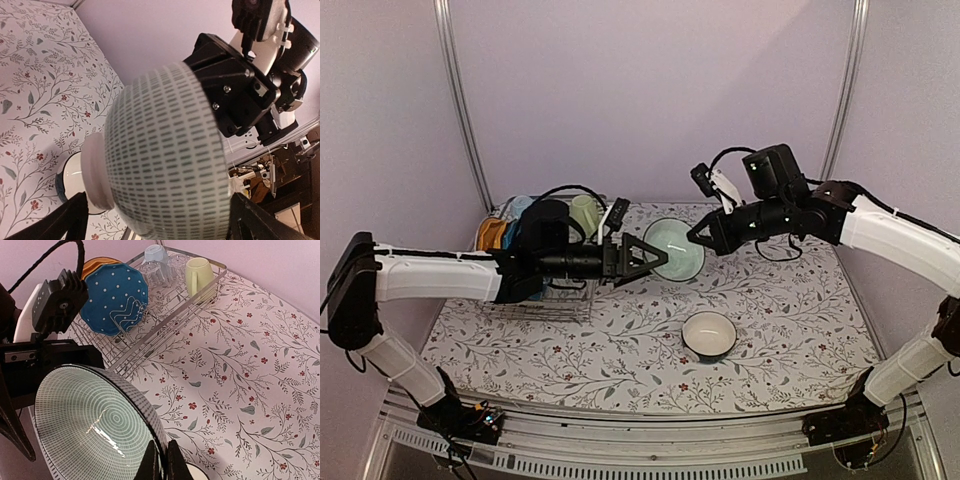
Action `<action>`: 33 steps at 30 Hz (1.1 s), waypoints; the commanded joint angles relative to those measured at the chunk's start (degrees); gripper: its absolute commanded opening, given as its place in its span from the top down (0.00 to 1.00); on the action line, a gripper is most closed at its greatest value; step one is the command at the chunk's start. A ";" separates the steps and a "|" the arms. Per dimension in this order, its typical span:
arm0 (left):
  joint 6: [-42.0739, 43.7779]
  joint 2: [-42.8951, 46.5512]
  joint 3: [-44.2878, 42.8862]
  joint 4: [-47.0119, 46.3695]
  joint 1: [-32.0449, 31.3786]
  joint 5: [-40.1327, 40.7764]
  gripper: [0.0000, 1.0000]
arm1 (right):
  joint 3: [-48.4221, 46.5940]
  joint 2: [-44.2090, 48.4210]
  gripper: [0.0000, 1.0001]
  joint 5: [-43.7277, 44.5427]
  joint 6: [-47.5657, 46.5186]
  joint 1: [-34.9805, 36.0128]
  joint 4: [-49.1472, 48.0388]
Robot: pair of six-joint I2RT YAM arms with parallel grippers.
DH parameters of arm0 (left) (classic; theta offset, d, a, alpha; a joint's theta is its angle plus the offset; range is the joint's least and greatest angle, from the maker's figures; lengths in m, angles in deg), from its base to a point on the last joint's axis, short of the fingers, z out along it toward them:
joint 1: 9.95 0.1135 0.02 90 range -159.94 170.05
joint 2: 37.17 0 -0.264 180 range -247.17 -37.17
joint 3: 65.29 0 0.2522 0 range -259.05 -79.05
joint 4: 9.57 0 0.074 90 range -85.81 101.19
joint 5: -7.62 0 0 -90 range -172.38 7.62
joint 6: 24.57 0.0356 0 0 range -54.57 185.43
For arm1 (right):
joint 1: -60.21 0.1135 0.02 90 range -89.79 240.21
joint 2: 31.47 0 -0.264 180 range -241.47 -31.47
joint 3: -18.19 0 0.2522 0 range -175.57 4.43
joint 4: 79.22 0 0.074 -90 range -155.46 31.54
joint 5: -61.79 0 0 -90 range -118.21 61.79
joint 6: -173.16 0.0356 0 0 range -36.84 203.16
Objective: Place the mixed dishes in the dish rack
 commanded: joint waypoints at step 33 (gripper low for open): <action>-0.63 -1.02 -2.07 -3.49 -0.21 -1.85 0.98 | 3.14 1.74 0.86 -2.11 -1.30 0.30 -4.12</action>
